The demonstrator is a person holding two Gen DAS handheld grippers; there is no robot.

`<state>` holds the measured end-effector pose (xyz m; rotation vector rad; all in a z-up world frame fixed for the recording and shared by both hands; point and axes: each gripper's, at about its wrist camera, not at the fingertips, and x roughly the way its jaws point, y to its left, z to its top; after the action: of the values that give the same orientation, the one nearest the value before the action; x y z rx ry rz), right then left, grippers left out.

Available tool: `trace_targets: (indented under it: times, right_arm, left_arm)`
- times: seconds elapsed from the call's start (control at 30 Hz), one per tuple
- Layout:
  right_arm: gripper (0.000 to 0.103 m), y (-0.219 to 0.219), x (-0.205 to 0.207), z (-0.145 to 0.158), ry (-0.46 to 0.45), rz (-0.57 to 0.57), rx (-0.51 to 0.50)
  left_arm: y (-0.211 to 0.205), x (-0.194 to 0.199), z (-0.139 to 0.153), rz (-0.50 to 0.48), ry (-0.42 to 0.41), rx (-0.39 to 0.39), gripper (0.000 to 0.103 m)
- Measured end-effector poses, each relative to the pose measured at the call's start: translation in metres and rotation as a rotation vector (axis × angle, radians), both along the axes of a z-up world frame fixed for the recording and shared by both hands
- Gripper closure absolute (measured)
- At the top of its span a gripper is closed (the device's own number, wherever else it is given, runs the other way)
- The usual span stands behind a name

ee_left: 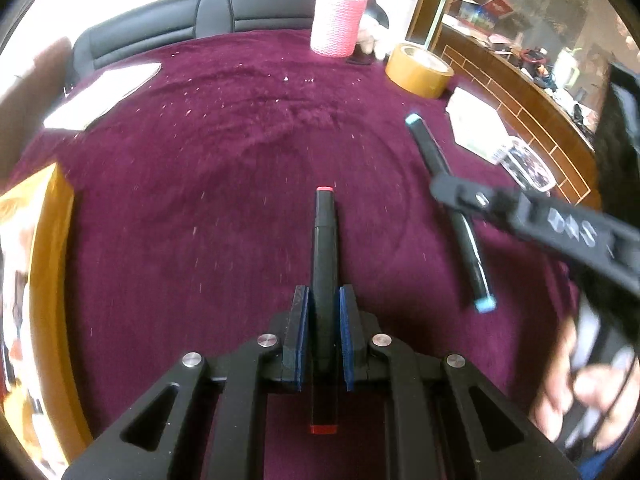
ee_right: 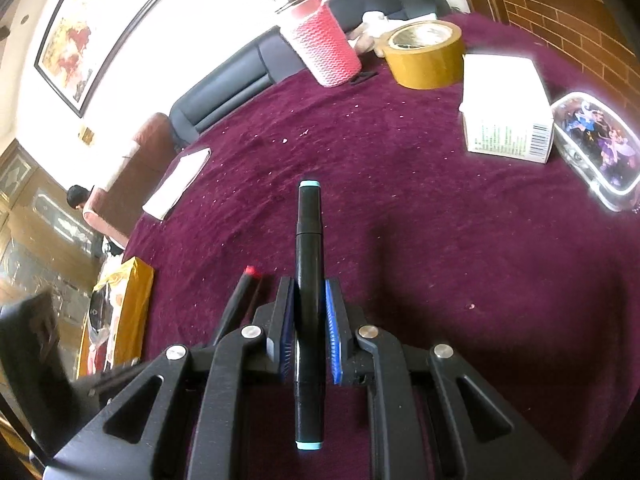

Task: Organize objects
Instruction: 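Carry both markers over the tray with both grippers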

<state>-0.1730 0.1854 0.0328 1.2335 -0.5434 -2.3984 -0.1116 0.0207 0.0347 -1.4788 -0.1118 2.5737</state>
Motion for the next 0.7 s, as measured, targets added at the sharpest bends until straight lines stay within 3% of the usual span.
trace_targets:
  times: [0.2,0.7]
  right_arm:
    - [0.091,-0.007,0.005,0.000,0.012,0.021,0.014]
    - [0.091,-0.017,0.007,0.001,0.024,0.043,0.036]
  left_arm:
    - [-0.016,0.038,0.007,0.010,0.024,0.058,0.092]
    - [-0.080,0.102,0.057,0.071,0.152,0.193,0.091]
